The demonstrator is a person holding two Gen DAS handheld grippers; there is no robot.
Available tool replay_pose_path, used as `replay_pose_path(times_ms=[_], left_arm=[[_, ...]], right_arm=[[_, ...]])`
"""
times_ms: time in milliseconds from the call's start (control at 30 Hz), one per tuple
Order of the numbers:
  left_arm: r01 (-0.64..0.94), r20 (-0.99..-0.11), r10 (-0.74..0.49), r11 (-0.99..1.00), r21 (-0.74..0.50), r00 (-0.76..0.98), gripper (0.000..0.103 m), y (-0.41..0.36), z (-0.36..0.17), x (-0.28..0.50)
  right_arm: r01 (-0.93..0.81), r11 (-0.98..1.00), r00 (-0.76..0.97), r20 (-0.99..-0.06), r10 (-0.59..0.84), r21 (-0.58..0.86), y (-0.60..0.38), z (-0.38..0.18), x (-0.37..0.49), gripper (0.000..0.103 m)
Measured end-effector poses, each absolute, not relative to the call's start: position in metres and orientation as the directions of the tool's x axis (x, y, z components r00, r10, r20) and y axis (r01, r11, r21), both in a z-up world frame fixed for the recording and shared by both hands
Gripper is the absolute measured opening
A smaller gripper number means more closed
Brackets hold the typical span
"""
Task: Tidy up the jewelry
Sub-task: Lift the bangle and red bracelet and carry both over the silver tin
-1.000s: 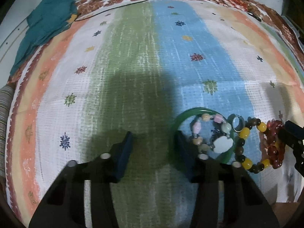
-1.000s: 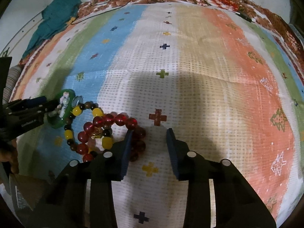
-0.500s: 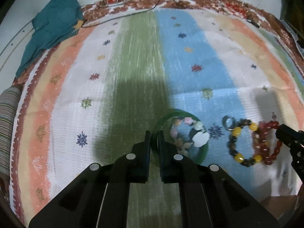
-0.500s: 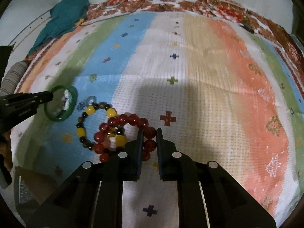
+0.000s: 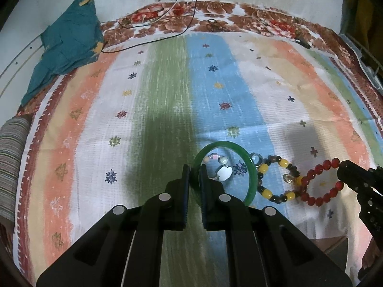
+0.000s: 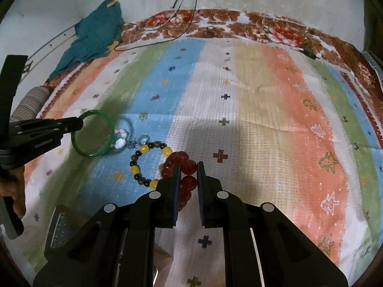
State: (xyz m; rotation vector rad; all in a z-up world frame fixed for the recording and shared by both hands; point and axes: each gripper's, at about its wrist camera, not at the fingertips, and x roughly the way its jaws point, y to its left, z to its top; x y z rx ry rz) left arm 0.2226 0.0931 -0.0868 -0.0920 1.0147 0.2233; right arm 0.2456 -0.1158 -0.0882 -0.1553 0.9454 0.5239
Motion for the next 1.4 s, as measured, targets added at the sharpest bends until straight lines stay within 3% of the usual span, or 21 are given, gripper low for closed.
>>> replay_pose_path(times_ms=[1000,1400], left_arm=[[-0.200,-0.811,0.096,0.979,-0.027,0.577,0.008,0.066,-0.039,0.175],[-0.174,-0.783,0.122,0.985,0.018,0.610,0.008,0.051,-0.023,0.154]], right_arm=[[-0.451,0.888,0.538,-0.766,0.352,0.091,-0.147,-0.054,0.210,0.014],[-0.451,0.890,0.591,-0.726,0.353,0.066,-0.149,-0.035,0.191,0.014]])
